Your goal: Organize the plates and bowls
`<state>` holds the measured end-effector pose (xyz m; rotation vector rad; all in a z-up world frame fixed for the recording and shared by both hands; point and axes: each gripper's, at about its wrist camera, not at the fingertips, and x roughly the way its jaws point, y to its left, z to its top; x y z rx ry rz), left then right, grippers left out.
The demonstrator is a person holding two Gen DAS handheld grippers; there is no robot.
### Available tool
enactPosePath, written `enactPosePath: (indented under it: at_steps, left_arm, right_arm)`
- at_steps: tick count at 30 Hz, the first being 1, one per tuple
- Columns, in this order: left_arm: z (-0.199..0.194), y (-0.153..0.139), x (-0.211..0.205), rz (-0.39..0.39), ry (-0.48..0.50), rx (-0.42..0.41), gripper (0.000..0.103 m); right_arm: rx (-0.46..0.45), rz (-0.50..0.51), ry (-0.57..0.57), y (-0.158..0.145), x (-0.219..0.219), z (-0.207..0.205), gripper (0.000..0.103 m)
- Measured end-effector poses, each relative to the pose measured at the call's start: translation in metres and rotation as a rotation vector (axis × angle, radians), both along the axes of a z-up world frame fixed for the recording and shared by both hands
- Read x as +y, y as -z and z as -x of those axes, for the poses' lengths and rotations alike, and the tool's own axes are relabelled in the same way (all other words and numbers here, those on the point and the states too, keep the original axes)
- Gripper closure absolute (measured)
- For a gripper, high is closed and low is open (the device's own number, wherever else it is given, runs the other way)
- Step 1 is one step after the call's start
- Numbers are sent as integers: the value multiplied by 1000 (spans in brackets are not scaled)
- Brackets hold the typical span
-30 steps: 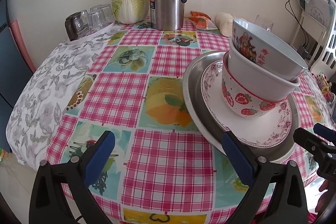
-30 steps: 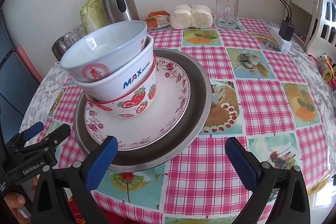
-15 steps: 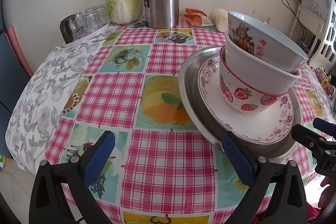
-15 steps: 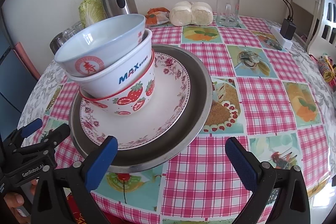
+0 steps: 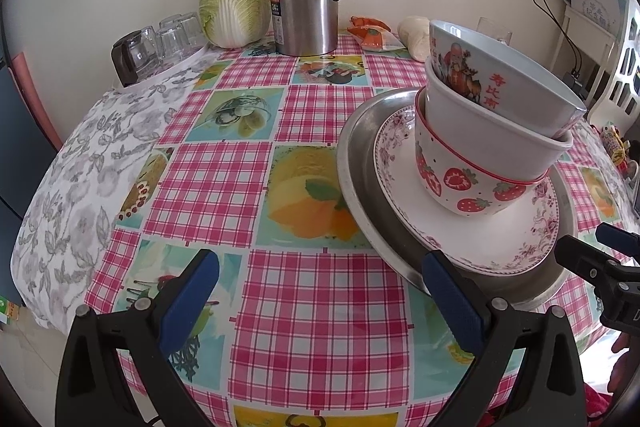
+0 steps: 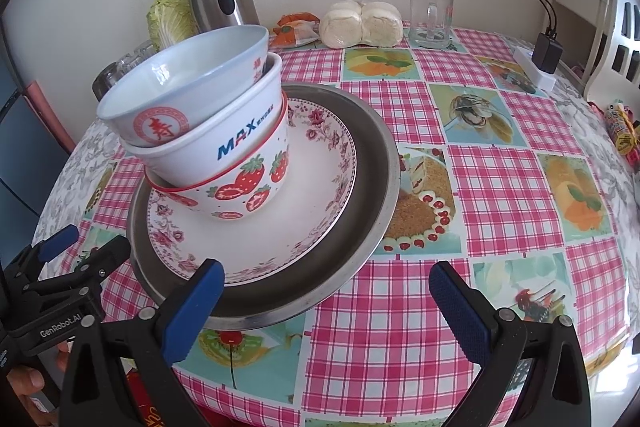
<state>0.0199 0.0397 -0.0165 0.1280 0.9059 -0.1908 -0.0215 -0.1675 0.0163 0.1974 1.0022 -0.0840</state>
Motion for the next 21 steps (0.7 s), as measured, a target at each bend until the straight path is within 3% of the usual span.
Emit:
enactPosePath:
  at_steps: [21]
  left_arm:
    - [0,0,0,0,1,0,2]
  right_arm:
    - [4,1,0,1,0,0,0]
